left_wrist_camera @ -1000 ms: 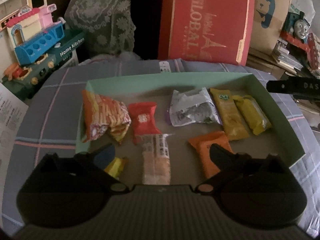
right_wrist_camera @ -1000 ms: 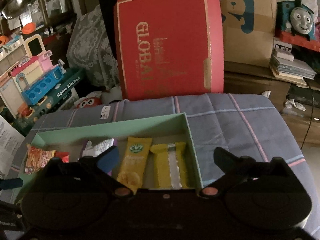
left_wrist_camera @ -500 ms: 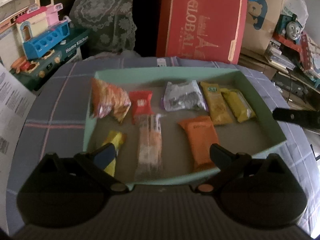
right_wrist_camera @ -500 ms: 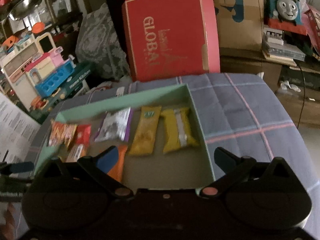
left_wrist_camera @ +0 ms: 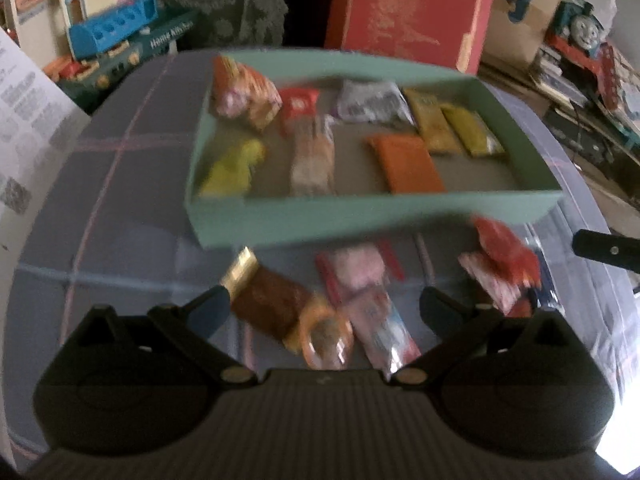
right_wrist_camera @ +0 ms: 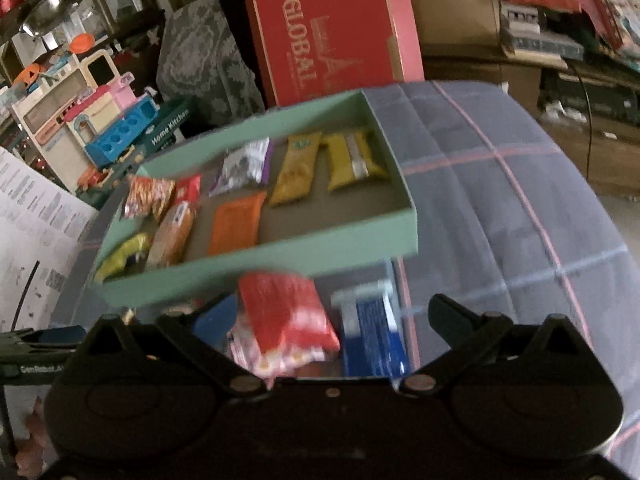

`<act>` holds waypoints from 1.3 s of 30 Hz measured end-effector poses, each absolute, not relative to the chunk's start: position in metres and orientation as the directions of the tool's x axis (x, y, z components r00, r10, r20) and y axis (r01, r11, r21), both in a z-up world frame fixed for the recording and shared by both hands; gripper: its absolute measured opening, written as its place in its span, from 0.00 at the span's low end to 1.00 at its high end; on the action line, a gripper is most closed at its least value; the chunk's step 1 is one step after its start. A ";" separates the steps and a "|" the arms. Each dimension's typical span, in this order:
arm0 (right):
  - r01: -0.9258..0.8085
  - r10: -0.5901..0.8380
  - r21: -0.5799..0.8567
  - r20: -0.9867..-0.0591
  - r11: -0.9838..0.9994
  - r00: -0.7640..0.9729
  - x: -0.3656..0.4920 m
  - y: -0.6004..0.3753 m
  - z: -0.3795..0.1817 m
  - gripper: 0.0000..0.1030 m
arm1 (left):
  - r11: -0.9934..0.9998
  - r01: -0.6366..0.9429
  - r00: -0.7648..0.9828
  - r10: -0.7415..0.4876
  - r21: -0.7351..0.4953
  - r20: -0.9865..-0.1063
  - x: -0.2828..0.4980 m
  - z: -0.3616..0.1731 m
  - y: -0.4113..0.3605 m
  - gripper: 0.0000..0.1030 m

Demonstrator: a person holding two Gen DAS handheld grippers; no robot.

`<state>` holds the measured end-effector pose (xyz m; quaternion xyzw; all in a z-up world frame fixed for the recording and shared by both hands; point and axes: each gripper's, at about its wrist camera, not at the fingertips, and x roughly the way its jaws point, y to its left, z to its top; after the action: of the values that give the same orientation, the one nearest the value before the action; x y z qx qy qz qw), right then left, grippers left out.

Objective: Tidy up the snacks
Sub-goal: 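Grasp the blue-white packet with the right gripper while the left reaches the orange packet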

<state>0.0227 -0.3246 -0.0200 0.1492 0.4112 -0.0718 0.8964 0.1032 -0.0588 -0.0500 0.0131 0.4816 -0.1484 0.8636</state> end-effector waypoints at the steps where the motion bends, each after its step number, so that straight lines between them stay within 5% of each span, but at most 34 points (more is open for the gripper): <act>1: 0.258 -0.007 0.210 -0.763 0.943 0.646 0.018 -0.325 -0.023 1.00 | 0.952 0.282 0.482 -0.248 -0.120 -0.840 0.097 -0.052 -0.062 1.00; 17: 0.370 0.005 0.307 -0.775 0.877 0.632 -0.040 -0.358 -0.045 1.00 | 0.808 0.589 0.388 -0.289 -0.005 -0.875 0.028 -0.075 -0.170 1.00; 21: 0.382 0.013 0.326 -0.775 0.865 0.632 -0.048 -0.361 -0.052 1.00 | 0.809 0.585 0.401 -0.224 0.060 -0.888 0.034 -0.090 -0.173 1.00; 29: 0.362 -0.002 0.300 -0.767 0.883 0.642 -0.032 -0.357 -0.062 1.00 | 0.877 0.480 0.397 -0.227 -0.010 -0.889 0.063 -0.086 -0.133 1.00; 37: 0.250 -0.062 0.113 -0.799 0.962 0.598 0.013 -0.333 -0.076 0.63 | 0.922 0.386 0.412 -0.165 0.008 -0.896 0.083 -0.090 -0.098 1.00; 39: 0.231 -0.078 0.077 -0.802 0.970 0.592 0.021 -0.327 -0.081 0.60 | 0.930 0.368 0.406 -0.161 0.000 -0.900 0.086 -0.091 -0.092 1.00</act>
<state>0.0209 -0.3274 -0.0808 0.0865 0.4433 -0.0869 0.8880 0.0860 -0.0923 -0.0914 0.0992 0.5214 -0.1587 0.8326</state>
